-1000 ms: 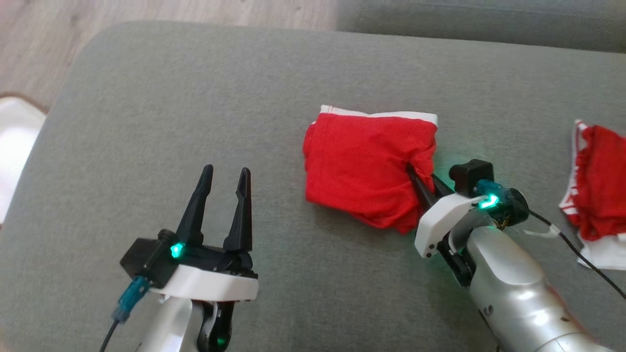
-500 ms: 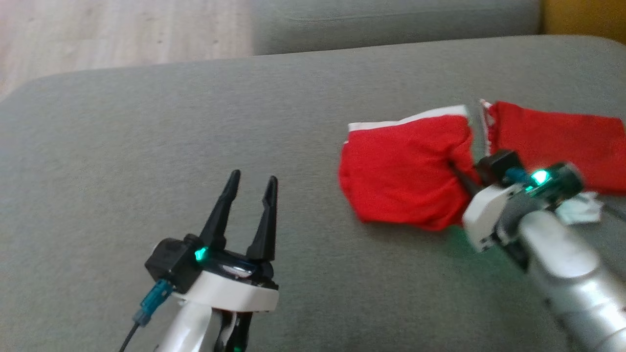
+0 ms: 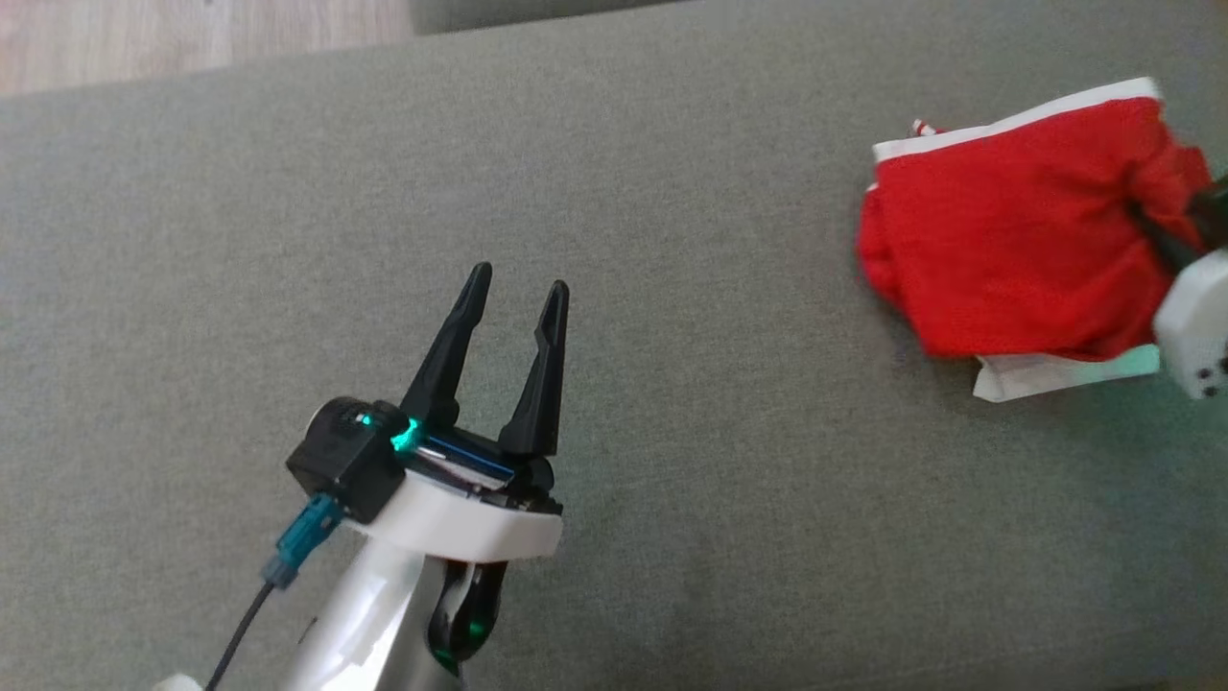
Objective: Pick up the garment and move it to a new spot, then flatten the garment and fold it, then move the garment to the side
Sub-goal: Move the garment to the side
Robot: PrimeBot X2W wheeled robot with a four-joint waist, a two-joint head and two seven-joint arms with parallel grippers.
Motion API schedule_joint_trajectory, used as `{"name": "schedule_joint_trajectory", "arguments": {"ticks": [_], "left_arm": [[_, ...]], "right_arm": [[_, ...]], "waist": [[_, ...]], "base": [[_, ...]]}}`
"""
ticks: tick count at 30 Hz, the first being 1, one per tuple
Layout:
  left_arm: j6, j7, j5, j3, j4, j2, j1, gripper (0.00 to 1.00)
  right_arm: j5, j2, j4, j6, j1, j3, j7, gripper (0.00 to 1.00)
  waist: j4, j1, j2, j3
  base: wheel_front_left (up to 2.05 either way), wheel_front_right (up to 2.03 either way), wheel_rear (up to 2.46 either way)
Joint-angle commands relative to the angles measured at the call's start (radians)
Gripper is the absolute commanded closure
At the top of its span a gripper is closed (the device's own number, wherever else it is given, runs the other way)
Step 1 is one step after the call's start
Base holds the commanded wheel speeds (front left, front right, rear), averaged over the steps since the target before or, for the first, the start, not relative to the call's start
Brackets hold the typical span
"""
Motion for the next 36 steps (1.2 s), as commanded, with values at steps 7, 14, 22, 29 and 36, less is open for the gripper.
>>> {"name": "schedule_joint_trajectory", "arguments": {"ticks": [7,14,22,29,36], "left_arm": [[0.002,-0.006,-0.024,0.025,-0.032,0.003,-0.067,0.00],[0.002,-0.006,-0.028,0.038,-0.031,0.003,-0.082,0.00],[0.002,-0.006,-0.029,0.051,-0.019,0.003,-0.080,0.00],[0.002,-0.006,-0.042,0.062,-0.014,0.003,-0.063,0.00],[0.002,-0.006,-0.035,0.114,-0.013,0.003,-0.009,0.00]], "right_arm": [[0.026,-0.129,-0.016,-0.001,0.009,-0.055,0.047,1.00],[0.010,-0.131,0.015,-0.001,0.049,-0.127,0.078,1.00],[-0.028,-0.091,0.033,-0.001,0.100,-0.247,0.137,0.00],[-0.079,-0.049,-0.005,-0.001,0.140,-0.381,0.144,0.00],[-0.108,0.060,-0.146,-0.001,0.136,-0.489,0.087,0.00]], "waist": [[0.027,-0.0001,0.0000,0.052],[0.050,-0.0001,0.0000,0.076],[0.069,-0.0001,0.0000,0.077],[0.078,-0.0001,0.0000,0.015],[0.089,-0.0001,0.0000,-0.078]], "base": [[0.00,0.00,0.00],[0.00,0.00,0.00],[0.00,0.00,0.00],[0.00,0.00,0.00],[0.00,0.00,0.00]]}}
